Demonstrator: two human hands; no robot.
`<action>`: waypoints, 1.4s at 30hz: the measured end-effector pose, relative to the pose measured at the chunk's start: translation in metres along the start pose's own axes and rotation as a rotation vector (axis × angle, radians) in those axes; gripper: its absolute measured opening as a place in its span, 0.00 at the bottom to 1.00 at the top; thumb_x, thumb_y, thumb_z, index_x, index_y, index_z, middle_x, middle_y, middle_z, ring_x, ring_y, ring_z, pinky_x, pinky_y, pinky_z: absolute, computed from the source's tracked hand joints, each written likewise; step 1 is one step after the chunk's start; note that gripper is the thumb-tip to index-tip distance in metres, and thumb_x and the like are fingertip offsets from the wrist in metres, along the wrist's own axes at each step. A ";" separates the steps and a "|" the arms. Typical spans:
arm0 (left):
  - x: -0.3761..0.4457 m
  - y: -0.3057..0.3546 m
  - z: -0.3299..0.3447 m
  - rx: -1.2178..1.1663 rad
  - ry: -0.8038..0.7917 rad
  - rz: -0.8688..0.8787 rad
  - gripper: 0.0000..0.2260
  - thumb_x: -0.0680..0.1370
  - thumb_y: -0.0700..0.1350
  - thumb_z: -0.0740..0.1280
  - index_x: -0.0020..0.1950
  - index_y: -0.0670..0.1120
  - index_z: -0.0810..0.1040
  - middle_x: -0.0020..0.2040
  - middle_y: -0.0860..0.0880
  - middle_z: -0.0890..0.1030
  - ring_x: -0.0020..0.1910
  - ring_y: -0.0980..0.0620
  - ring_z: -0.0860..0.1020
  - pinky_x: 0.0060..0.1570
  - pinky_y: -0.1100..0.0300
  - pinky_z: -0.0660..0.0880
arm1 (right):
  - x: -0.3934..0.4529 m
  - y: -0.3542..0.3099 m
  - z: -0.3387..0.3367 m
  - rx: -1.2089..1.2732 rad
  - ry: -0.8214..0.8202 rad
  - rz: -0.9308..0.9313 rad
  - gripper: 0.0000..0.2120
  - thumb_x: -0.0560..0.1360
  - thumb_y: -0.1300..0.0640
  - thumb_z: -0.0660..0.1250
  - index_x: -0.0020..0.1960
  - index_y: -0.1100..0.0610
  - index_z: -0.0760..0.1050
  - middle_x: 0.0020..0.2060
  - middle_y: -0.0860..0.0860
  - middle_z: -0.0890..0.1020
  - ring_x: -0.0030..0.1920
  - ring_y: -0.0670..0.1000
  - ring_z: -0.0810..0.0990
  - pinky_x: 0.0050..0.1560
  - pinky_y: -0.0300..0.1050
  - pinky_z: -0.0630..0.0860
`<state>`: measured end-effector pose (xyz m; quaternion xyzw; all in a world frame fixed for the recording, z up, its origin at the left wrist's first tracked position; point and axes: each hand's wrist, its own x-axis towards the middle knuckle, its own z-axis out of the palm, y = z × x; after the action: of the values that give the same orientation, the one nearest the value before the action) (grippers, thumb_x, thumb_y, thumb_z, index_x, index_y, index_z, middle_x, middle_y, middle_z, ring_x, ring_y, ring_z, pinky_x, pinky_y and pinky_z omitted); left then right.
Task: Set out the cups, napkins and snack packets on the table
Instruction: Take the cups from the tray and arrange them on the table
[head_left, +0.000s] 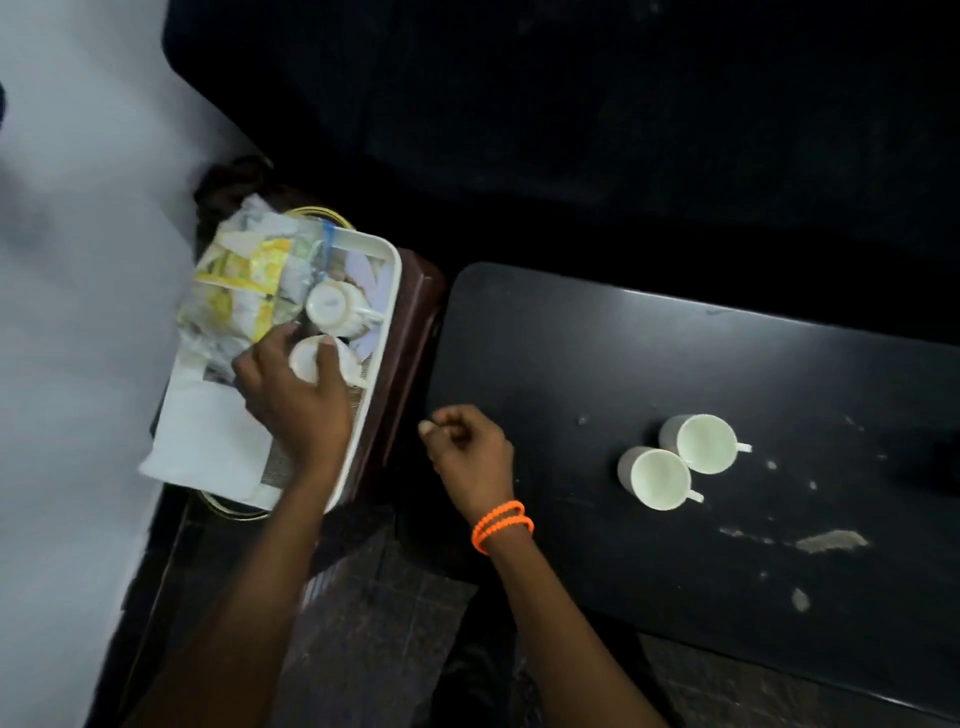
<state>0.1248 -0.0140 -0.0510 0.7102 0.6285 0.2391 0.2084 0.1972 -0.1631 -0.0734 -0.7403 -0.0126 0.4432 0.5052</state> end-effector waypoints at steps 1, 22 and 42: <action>0.014 -0.005 -0.003 -0.001 -0.068 -0.071 0.17 0.80 0.51 0.68 0.64 0.42 0.81 0.63 0.37 0.79 0.67 0.39 0.73 0.67 0.56 0.65 | 0.005 -0.013 0.014 -0.022 -0.047 -0.055 0.06 0.74 0.58 0.75 0.50 0.58 0.83 0.37 0.58 0.84 0.38 0.48 0.80 0.50 0.50 0.82; -0.048 -0.024 -0.018 -0.733 -0.784 -0.473 0.36 0.57 0.39 0.84 0.65 0.48 0.80 0.61 0.45 0.86 0.59 0.50 0.85 0.54 0.58 0.83 | 0.029 -0.028 -0.043 0.081 -0.390 -0.051 0.15 0.78 0.68 0.70 0.64 0.60 0.77 0.48 0.56 0.86 0.47 0.52 0.82 0.46 0.43 0.80; -0.214 0.062 0.135 -0.133 -0.650 0.334 0.32 0.66 0.39 0.81 0.67 0.52 0.76 0.61 0.49 0.75 0.60 0.47 0.78 0.53 0.60 0.74 | 0.102 0.000 -0.224 -1.156 -0.159 -0.412 0.11 0.72 0.65 0.75 0.52 0.54 0.86 0.43 0.55 0.88 0.43 0.58 0.85 0.43 0.43 0.78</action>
<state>0.2351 -0.2338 -0.1384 0.8267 0.3882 0.0721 0.4009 0.4087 -0.2809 -0.1173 -0.8415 -0.4309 0.3118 0.0948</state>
